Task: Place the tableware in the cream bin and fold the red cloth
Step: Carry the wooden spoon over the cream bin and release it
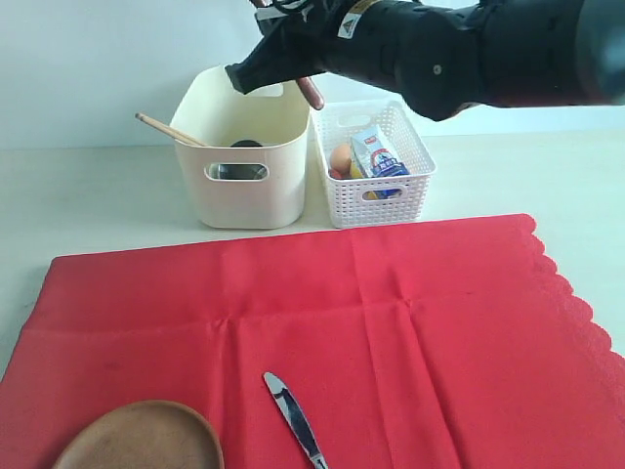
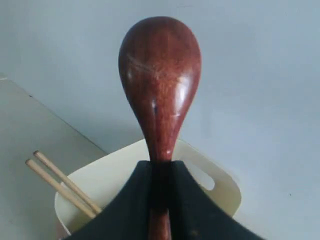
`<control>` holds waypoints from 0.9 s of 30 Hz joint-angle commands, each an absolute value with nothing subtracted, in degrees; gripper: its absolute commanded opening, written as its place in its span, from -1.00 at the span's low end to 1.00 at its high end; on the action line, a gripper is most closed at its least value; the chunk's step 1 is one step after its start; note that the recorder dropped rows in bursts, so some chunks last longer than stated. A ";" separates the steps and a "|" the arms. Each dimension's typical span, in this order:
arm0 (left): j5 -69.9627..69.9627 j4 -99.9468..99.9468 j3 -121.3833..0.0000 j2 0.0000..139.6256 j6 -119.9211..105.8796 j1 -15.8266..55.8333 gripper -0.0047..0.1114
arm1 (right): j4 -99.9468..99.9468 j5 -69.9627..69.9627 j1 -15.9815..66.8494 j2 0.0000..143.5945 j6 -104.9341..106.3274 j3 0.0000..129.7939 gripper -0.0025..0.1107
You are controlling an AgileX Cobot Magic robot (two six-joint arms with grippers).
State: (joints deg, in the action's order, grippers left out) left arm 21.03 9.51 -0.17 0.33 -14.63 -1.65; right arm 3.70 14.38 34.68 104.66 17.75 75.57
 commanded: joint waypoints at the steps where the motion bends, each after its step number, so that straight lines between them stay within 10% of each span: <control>1: 20.56 9.32 0.00 0.00 -14.63 -1.37 -0.92 | 2.88 16.58 34.55 108.48 16.10 80.05 -0.96; 27: 20.56 9.32 0.00 0.00 -14.63 -1.37 -0.92 | 2.47 40.20 30.97 123.93 -3.16 83.77 -0.96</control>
